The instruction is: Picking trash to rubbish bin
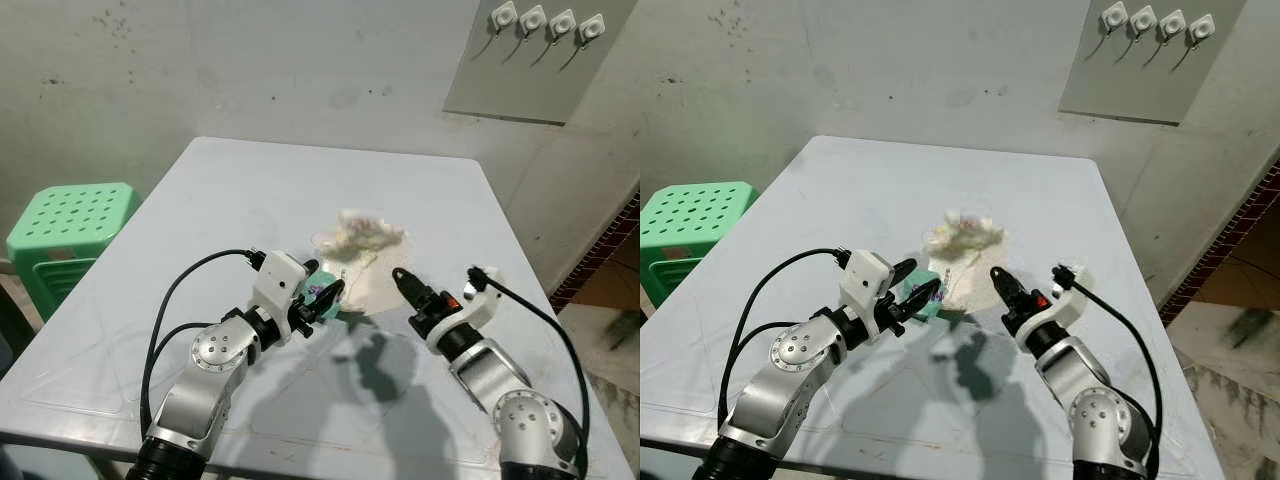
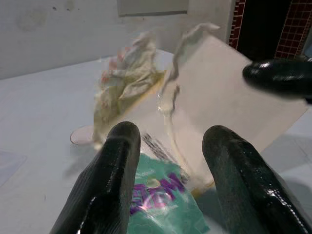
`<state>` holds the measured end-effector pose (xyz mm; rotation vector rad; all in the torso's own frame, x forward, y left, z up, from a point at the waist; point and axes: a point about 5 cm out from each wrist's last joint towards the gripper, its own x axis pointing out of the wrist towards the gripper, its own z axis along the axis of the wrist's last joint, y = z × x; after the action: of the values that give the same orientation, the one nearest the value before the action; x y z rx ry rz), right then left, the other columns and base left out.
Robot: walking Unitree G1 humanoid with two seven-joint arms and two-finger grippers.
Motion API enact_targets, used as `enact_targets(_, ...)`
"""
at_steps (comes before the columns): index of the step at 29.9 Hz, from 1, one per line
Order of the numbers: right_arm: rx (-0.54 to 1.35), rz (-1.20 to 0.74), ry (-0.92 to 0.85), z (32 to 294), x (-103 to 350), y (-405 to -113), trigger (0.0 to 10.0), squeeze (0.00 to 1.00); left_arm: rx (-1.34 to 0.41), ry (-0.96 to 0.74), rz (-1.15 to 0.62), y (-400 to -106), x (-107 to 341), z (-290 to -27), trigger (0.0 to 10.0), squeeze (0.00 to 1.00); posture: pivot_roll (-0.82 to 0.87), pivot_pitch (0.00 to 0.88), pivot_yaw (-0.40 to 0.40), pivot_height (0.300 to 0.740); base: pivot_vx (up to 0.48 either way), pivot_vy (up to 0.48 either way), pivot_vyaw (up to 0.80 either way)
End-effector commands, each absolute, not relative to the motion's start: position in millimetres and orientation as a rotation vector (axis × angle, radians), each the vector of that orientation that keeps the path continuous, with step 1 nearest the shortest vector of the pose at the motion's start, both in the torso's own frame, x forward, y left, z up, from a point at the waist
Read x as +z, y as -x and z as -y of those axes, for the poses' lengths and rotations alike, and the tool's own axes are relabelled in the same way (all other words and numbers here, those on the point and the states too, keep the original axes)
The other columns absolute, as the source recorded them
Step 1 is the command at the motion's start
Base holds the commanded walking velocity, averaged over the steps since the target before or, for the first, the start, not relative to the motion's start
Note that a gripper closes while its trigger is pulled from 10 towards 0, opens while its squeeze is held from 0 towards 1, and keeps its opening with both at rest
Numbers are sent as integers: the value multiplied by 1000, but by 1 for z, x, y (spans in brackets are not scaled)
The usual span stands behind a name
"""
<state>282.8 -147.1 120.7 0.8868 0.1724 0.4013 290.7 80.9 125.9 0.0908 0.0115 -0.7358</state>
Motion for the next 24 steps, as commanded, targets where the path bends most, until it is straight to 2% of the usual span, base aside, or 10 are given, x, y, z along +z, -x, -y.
enact_targets(1, 431, -123, -883, 149, 130, -281, 0, 0, -734, -101, 3, -293, 130, -79, 10000, 0, -83, 0, -35, 740, 0, 0, 0)
enact_targets(16, 537, -42, -866, 152, 145, -269, 0, 0, -725, -108, 13, -296, 132, -81, 10000, 0, -81, 0, -34, 740, 0, 0, 0)
enact_targets(20, 575, -11, -842, 153, 149, -267, 0, 0, -684, -66, 23, -302, 137, -85, 10000, 0, -82, 0, -33, 740, 0, 0, 0)
enact_targets(21, 591, -17, -819, 153, 150, -267, 10000, 0, -659, -12, 31, -307, 142, -89, 10000, 0, -85, 0, -32, 740, 0, 0, 0)
enact_targets(24, 564, -1, -781, 155, 152, -273, 10000, 0, -602, 56, 61, -316, 153, -97, 10000, 0, -85, 0, -31, 740, 0, 0, 0)
